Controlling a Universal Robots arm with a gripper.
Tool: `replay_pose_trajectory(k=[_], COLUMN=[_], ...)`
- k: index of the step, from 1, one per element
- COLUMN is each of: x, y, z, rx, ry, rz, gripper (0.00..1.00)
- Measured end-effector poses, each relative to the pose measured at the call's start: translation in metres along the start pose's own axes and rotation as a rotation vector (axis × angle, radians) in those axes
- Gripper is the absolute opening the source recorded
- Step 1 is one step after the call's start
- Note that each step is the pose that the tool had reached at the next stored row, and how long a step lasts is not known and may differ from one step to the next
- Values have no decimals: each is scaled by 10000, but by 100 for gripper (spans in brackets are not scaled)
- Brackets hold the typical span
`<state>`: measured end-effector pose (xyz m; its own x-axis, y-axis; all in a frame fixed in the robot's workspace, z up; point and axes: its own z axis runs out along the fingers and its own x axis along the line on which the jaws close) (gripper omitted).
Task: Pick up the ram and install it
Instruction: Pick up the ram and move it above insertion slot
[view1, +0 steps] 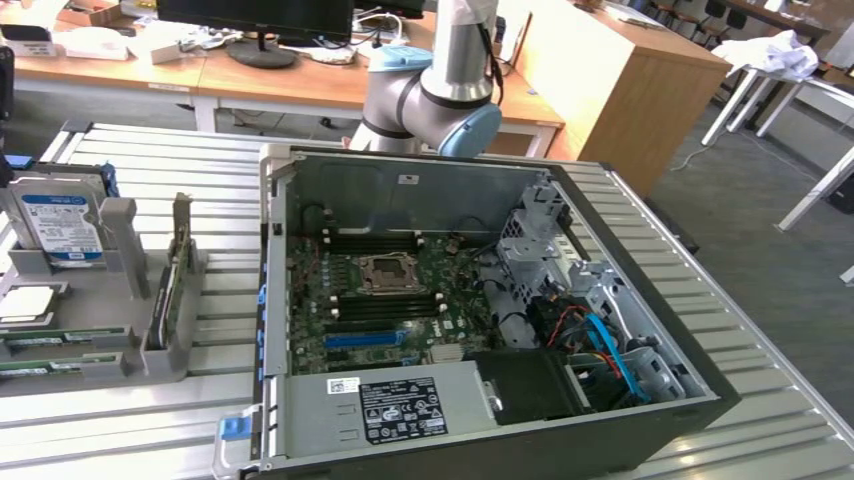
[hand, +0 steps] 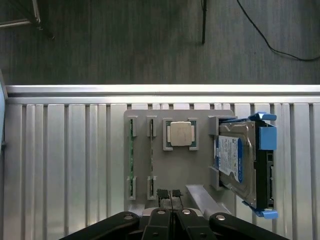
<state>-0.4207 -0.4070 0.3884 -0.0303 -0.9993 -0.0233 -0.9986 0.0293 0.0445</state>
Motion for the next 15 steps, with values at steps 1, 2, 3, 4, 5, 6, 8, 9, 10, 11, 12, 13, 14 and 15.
replay_pose_trajectory(k=[1, 2, 3, 4, 5, 6, 8, 9, 10, 11, 12, 13, 14, 15], x=[0, 0, -1, -1, 0, 1, 2, 3, 3, 3, 3, 3, 3, 3], y=[0, 0, -2, -6, -11, -16, -25, -28, -31, -31, -32, -32, -33, -33], z=[0, 0, 0, 0, -1, -1, -1, -1, -1, -1, -1, -2, -2, -1], rx=[0, 1, 1, 1, 0, -1, 0, 0, 0, -1, -1, -1, -1, -1], ry=[0, 0, -1, -1, 1, 1, 1, 1, 1, 1, 2, 2, 2, 2], rz=[0, 0, 1, 1, -4, -9, -20, -27, -34, -37, -38, -40, -40, -39], gripper=[11, 11, 11, 11, 11, 11, 11, 11, 11, 11, 11, 11, 11, 11])
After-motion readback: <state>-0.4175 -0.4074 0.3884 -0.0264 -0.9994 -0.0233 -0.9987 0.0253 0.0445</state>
